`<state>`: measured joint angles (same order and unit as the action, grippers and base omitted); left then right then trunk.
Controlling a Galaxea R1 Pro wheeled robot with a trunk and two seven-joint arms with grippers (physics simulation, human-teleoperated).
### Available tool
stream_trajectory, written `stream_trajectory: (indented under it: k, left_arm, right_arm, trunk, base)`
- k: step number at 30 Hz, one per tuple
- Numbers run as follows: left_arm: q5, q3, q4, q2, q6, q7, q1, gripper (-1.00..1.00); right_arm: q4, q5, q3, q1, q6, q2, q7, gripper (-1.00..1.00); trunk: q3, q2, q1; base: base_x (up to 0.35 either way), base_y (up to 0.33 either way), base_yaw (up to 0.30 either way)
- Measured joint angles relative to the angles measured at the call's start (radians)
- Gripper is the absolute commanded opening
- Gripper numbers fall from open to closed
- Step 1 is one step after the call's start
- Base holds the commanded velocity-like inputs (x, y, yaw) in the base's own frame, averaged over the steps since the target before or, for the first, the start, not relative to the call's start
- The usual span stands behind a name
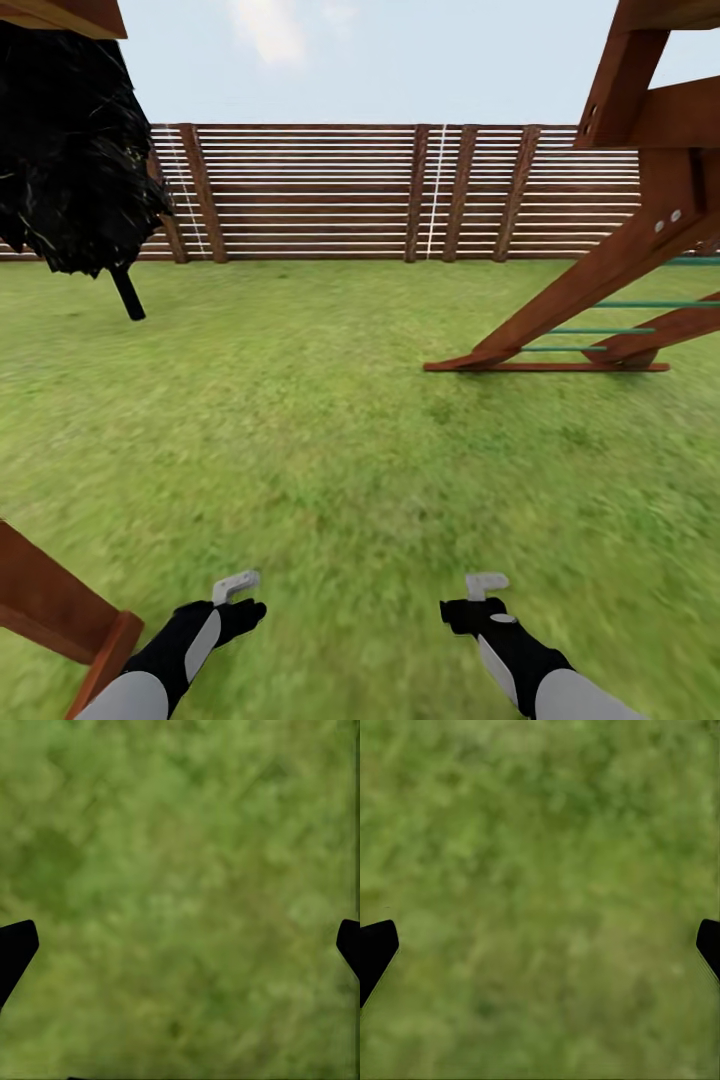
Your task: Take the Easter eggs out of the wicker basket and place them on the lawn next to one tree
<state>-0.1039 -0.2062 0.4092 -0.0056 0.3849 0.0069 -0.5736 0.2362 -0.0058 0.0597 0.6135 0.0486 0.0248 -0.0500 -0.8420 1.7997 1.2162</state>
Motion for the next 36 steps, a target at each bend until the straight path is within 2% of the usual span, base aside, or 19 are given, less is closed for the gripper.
stream_trajectory:
  k: [36]
  left_arm:
    - [0.000,-0.002,0.000,0.002,0.000,0.000,0.000,1.00]
  right_arm:
    - [0.000,0.000,0.000,0.000,-0.001,0.000,0.001,1.00]
  trunk:
    - [0.000,0.000,0.000]
  base:
    - [0.336,0.000,0.013]
